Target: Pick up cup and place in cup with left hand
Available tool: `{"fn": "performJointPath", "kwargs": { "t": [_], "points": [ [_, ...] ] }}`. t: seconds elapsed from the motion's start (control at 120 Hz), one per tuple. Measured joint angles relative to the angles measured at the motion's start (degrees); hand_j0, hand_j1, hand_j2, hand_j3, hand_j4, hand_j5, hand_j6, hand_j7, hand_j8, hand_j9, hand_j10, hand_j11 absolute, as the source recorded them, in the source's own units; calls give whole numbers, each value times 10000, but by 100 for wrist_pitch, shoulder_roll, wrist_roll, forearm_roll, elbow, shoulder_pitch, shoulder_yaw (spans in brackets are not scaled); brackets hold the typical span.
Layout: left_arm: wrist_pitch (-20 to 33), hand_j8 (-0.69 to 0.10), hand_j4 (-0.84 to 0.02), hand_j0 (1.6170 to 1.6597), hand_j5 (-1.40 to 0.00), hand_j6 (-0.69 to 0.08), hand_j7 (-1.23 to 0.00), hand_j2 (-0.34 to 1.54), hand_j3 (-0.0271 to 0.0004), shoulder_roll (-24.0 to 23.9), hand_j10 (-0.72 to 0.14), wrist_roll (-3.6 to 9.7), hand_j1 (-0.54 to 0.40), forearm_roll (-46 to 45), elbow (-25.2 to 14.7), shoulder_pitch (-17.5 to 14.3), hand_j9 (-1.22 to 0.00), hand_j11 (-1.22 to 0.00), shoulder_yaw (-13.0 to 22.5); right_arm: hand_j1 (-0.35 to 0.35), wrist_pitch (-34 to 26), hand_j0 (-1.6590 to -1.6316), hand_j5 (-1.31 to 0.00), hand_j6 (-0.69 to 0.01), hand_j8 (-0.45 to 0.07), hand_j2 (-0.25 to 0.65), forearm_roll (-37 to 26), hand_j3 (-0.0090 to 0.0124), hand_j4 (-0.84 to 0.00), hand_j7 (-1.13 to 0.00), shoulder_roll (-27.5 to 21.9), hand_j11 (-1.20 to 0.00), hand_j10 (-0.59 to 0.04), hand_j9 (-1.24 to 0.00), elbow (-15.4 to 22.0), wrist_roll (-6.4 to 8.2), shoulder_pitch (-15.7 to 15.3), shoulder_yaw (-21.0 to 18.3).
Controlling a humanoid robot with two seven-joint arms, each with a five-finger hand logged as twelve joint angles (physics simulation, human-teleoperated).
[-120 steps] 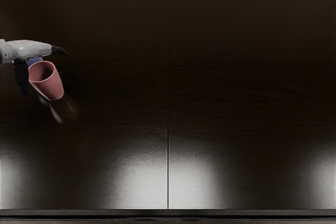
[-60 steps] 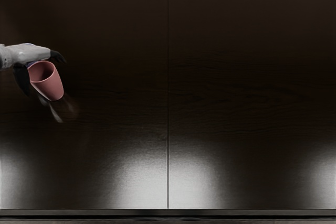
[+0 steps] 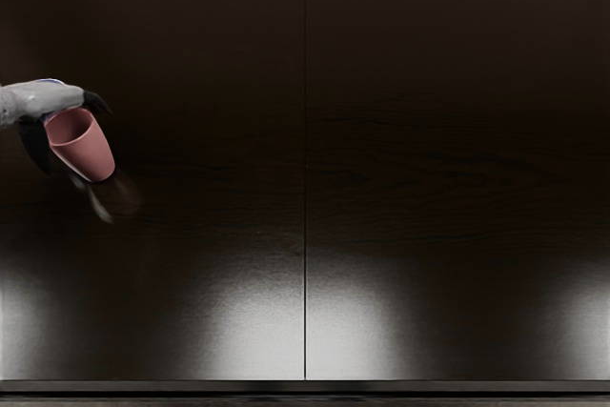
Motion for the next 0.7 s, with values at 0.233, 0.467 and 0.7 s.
{"fn": "performJointPath", "kwargs": {
  "t": [0.233,0.467,0.7],
  "points": [
    [16,-3233,-3415,16580,-4337,-3199,-4349,703,0,-7,-3388,0,-505,-13,12,0,-4360,-4358,-14,-3491,0,-16581,-1,-6,-4,1,0,0,-4,0,0,0,-3,-1,0,0,-1,2],
    [31,-2441,-4158,16580,-4594,-2628,-4738,857,0,-26,-3912,0,-977,-42,17,53,-4933,-4928,-23,-3491,1,-16581,-1,-7,-6,0,0,0,-5,0,0,0,-4,-1,0,0,-1,1],
    [34,-2575,-4603,16579,-5071,-2798,-5192,979,0,-26,-4192,0,-1520,-84,17,53,-5527,-5537,-25,-3491,1,-16581,-1,-8,-6,-1,0,0,-5,0,0,0,-5,-1,0,0,1,1]
  ]
}}
